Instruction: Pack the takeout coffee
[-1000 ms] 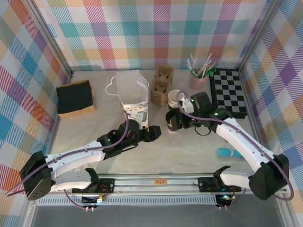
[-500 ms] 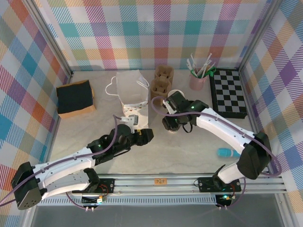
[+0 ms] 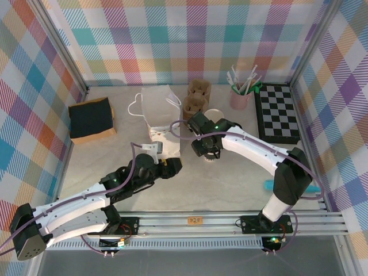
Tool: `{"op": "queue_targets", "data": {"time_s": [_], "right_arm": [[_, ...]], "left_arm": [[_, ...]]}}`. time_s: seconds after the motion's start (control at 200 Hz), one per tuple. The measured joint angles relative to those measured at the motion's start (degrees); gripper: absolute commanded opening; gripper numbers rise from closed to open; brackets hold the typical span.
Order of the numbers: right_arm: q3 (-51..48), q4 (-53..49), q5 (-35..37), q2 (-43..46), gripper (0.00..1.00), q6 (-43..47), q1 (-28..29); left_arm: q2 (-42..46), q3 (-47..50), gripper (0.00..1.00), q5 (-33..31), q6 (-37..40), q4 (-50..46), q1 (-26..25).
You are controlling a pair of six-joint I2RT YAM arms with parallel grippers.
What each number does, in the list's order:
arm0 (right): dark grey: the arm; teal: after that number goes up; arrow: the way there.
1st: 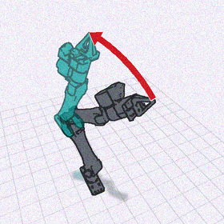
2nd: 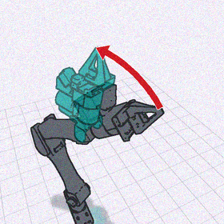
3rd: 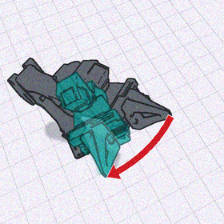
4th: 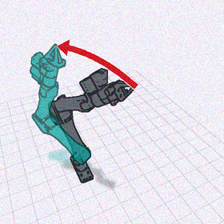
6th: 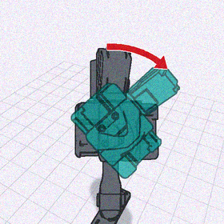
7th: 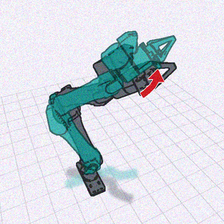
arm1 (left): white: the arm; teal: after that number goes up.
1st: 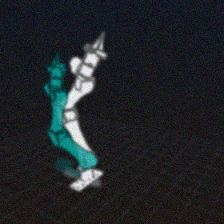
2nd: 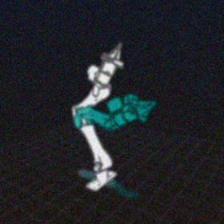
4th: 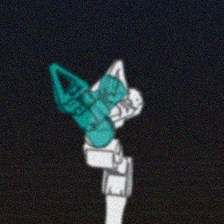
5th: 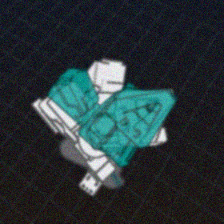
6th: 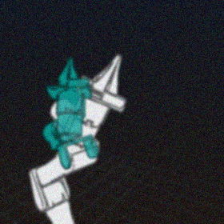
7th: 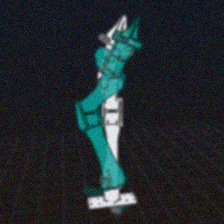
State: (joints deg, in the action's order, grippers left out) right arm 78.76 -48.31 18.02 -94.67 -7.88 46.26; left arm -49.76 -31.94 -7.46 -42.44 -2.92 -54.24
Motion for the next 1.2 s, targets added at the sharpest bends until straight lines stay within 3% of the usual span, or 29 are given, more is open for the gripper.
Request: {"op": "queue_targets", "data": {"time_s": [0.55, 0.89, 1.2], "right_arm": [[0.09, -0.83, 2.75, -2.05, 0.44, 0.02, 0.26], [0.11, -0.81, 3.13, -3.41, 0.29, 0.26, 0.48], [0.59, -0.94, 3.65, -3.41, 0.28, 0.28, 1.09]], "left_arm": [[0.76, 0.74, 0.67, -0.59, -0.17, -0.15, 0.0], [0.76, 0.74, 0.67, -0.79, -0.17, -0.15, 0.0], [0.76, 0.74, 0.67, -0.79, -0.17, -0.17, 0.0]]}}
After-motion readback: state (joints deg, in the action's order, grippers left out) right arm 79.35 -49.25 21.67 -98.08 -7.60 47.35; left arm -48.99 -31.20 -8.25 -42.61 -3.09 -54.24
